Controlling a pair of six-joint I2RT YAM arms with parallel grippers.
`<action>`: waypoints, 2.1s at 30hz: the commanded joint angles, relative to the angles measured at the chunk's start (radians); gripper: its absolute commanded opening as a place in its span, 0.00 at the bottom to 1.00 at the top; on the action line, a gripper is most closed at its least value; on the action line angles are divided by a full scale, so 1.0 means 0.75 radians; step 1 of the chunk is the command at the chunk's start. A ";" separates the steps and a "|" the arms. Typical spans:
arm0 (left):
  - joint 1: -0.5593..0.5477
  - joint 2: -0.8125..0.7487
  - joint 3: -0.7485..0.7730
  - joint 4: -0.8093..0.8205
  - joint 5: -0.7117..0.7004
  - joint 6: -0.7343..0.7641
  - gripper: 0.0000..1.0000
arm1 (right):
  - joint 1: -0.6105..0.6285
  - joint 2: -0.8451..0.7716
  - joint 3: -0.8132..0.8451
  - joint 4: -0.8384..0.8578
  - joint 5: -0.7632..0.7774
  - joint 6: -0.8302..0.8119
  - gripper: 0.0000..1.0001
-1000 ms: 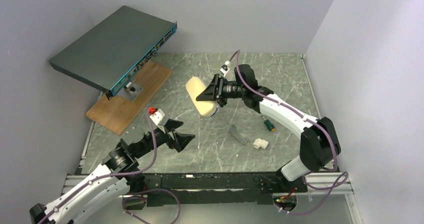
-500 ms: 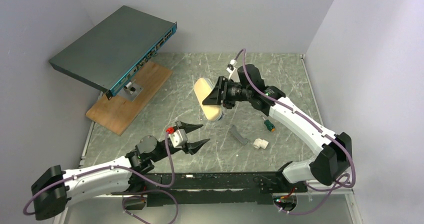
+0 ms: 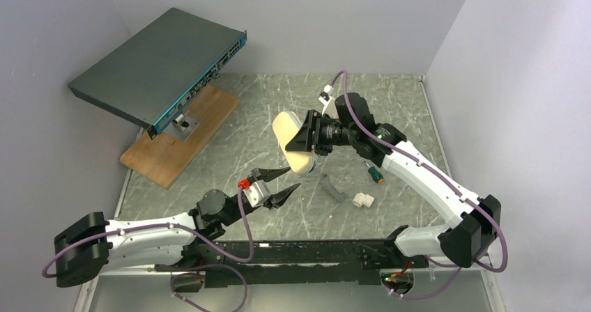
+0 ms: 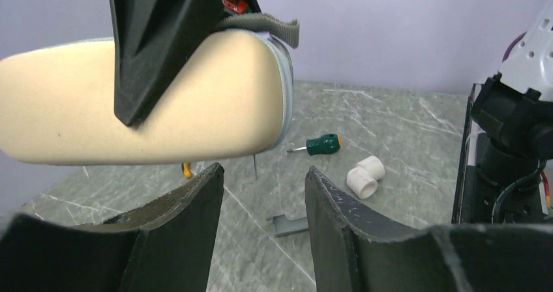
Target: Open the umbrella
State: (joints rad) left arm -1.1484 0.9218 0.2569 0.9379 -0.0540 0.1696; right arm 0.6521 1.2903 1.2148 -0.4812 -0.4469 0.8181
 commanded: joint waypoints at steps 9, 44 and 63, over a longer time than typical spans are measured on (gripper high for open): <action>-0.041 0.129 0.119 0.132 -0.076 0.024 0.49 | 0.030 -0.083 0.072 0.075 -0.021 0.012 0.00; -0.127 -0.021 0.163 -0.176 -0.343 -0.131 0.00 | 0.041 -0.203 -0.101 0.210 -0.153 0.067 0.00; -0.128 0.032 0.219 -0.320 -0.491 -0.112 0.00 | 0.040 -0.259 -0.189 0.220 -0.287 -0.036 0.00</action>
State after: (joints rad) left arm -1.2453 0.9470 0.3691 0.7433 -0.3420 0.0834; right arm 0.6773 1.1511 1.0683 -0.3950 -0.5709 0.8024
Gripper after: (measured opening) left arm 0.012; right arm 0.506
